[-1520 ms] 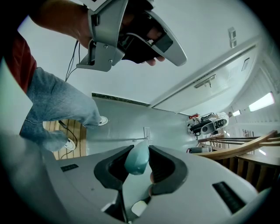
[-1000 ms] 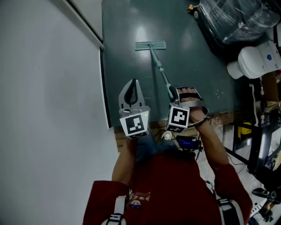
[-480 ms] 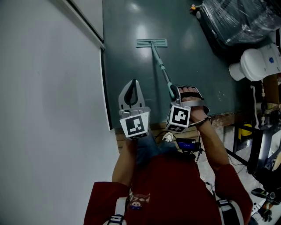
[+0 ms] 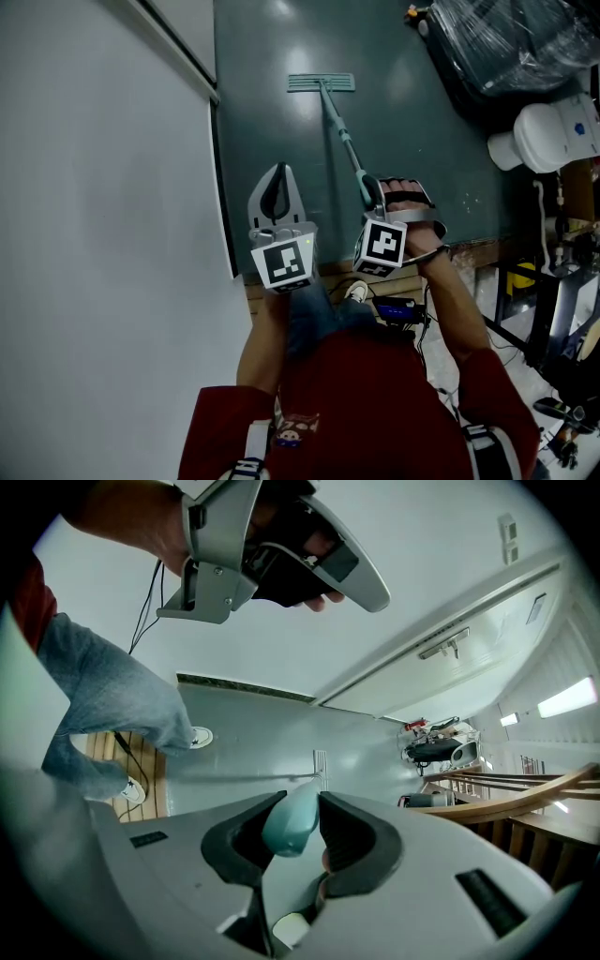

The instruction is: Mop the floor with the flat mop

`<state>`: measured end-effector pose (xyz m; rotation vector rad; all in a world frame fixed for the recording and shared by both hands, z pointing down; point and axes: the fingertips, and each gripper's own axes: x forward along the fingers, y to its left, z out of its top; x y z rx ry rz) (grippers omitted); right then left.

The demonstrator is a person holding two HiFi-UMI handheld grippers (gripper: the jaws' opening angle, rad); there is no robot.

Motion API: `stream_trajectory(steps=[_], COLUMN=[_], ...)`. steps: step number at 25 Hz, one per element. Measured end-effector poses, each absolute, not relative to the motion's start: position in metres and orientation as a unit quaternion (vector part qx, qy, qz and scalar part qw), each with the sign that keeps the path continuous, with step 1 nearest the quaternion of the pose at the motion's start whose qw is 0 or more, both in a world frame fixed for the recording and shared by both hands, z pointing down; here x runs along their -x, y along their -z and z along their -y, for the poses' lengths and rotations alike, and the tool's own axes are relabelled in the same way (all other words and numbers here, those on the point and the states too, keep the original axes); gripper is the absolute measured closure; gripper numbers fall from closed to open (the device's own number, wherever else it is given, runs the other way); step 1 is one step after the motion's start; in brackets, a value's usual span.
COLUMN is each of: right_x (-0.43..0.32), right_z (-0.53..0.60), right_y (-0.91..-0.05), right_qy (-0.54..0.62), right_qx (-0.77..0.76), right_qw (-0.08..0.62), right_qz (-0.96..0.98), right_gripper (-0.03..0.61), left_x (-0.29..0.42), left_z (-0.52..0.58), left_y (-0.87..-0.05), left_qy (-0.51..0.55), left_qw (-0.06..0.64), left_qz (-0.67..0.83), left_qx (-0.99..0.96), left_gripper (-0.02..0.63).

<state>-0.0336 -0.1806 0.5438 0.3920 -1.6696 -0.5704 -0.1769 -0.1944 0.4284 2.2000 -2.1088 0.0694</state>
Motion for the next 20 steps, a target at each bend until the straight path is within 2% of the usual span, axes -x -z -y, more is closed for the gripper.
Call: stream_trajectory(steps=[20], right_x=[0.065], right_z=[0.257], right_y=[-0.570], right_qy=[0.245], right_qx=[-0.186], right_qw=[0.622], right_qz=[0.720], right_gripper=[0.459], left_x=[0.214], left_z=[0.255], left_y=[-0.465], left_qy=[-0.029], left_qw=[0.061], left_qz=[0.694], left_qx=[-0.717], left_gripper=[0.598])
